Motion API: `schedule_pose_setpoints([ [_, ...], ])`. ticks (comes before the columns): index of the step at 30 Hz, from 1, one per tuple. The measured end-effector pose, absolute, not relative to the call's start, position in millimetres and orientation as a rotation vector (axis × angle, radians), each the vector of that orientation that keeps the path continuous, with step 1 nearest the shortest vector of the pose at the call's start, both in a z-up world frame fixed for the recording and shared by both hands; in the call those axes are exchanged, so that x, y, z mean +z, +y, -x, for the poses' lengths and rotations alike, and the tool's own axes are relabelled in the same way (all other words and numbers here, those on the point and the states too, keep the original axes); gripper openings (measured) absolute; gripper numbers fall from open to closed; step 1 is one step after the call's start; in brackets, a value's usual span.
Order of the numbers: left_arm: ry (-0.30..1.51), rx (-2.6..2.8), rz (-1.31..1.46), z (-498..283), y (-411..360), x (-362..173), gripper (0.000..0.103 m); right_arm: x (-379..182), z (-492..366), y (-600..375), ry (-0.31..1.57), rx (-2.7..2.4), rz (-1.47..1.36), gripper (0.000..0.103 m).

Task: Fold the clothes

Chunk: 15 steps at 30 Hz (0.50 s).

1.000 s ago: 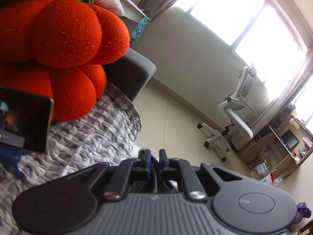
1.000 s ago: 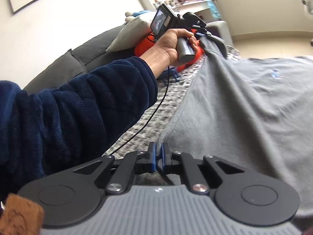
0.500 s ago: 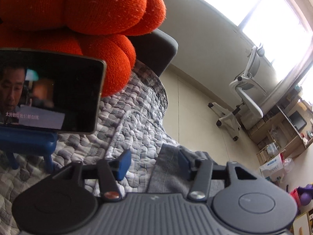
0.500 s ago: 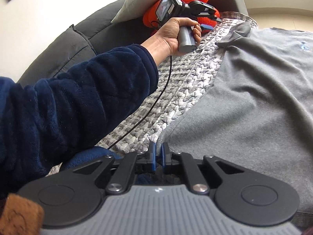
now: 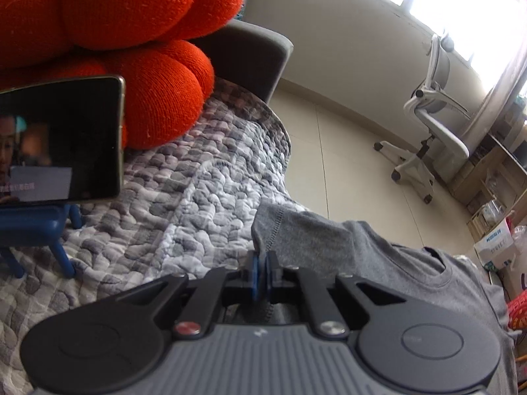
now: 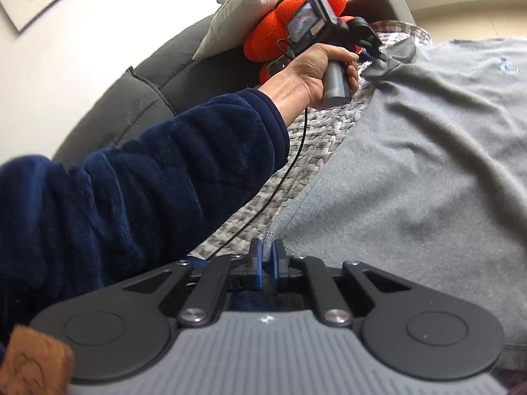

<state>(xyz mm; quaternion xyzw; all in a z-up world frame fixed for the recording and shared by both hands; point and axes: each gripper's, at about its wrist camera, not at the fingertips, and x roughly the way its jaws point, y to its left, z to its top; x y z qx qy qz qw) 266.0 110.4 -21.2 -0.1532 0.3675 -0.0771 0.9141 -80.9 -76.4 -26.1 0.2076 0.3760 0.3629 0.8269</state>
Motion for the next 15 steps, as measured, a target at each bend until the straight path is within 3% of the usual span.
schedule_pose_setpoints([
  [15, 0.651, -0.076, 0.466, -249.2, 113.7, 11.9, 0.004, -21.9, 92.3, -106.0, 0.767, 0.786, -0.554, 0.009],
])
